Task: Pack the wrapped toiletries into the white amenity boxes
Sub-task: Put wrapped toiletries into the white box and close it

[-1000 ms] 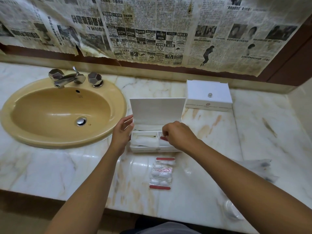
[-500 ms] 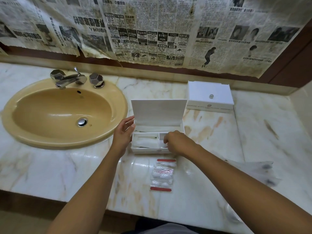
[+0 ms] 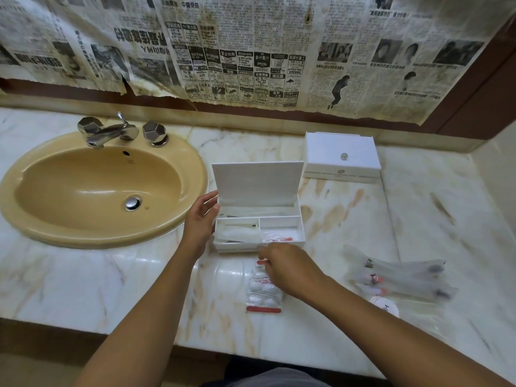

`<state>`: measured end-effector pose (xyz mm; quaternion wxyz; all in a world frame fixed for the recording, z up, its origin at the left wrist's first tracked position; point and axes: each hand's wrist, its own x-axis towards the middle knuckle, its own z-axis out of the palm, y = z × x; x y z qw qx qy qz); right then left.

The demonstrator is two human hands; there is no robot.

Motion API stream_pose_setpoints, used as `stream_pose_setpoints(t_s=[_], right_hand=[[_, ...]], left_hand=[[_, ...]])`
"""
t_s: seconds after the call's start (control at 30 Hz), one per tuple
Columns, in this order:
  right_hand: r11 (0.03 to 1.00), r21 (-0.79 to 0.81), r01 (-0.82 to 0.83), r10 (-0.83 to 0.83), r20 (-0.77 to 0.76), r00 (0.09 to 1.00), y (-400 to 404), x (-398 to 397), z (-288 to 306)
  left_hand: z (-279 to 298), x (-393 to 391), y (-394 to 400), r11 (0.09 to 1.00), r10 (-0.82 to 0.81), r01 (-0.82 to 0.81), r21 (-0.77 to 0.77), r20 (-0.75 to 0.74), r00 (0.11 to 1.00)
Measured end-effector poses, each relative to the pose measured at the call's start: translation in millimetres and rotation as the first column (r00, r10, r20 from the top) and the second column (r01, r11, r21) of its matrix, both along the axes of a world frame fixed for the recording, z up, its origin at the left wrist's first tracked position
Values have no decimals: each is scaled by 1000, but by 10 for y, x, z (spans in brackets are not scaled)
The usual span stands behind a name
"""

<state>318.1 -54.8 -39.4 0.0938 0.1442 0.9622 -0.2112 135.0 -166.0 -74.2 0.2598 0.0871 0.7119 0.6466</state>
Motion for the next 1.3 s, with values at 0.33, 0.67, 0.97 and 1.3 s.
stream_pose_setpoints(t_s=[0.33,0.67,0.97,1.3], right_hand=[[993,118,-23,21,19,1000,21,94,-332],[989,147,-18,24,-38,999,5,56,-236],[1000,-21,20,-26,-352,936,-26,-76,344],[985,135,109,-102,-59,993,501,-323,298]], left_hand=[[3,13,5,1000,17,-18,-14,-17,1000],[9,12,7,1000,14,-15,-21,-19,1000],[12,19,12,1000,15,-15,-16,-26,1000],[-4,5,4,1000,0,-1,-26,-27,1000]])
